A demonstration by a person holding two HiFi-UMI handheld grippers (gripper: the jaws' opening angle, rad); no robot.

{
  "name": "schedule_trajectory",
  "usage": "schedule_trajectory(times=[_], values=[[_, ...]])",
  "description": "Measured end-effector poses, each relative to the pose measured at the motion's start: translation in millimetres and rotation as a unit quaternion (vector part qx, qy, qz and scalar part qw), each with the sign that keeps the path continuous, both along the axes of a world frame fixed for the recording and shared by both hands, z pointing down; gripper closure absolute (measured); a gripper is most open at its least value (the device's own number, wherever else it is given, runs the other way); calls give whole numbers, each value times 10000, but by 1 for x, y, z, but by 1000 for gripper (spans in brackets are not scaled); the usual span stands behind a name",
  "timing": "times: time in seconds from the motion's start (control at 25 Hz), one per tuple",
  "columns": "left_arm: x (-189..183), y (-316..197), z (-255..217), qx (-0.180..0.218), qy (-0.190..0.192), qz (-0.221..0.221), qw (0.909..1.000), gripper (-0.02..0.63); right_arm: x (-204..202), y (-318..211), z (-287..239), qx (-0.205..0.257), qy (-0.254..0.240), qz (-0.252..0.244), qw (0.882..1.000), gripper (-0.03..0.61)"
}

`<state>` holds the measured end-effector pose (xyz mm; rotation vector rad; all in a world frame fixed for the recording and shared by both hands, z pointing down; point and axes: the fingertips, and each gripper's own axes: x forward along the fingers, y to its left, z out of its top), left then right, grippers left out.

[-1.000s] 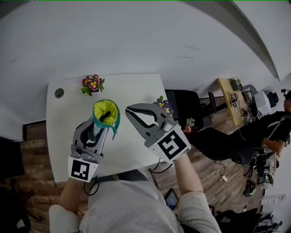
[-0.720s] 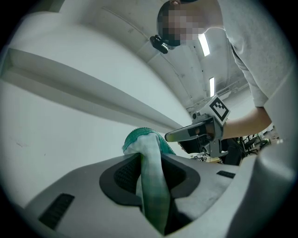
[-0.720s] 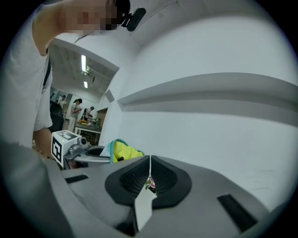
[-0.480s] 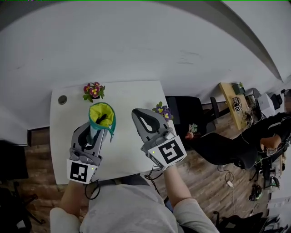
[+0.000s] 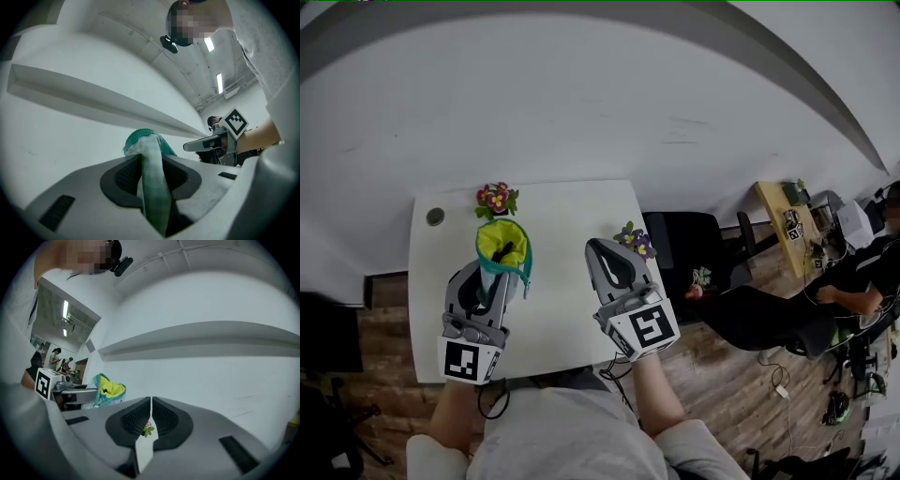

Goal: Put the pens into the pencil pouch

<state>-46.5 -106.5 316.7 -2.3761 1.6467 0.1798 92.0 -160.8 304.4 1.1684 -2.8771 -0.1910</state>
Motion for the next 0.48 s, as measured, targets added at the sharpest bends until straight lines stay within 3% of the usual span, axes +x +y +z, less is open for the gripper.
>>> schedule_trajectory(times=[0.48], values=[[6, 9, -8, 65, 57, -197, 9998, 491, 30, 15, 15, -162, -460, 299, 9984, 546]])
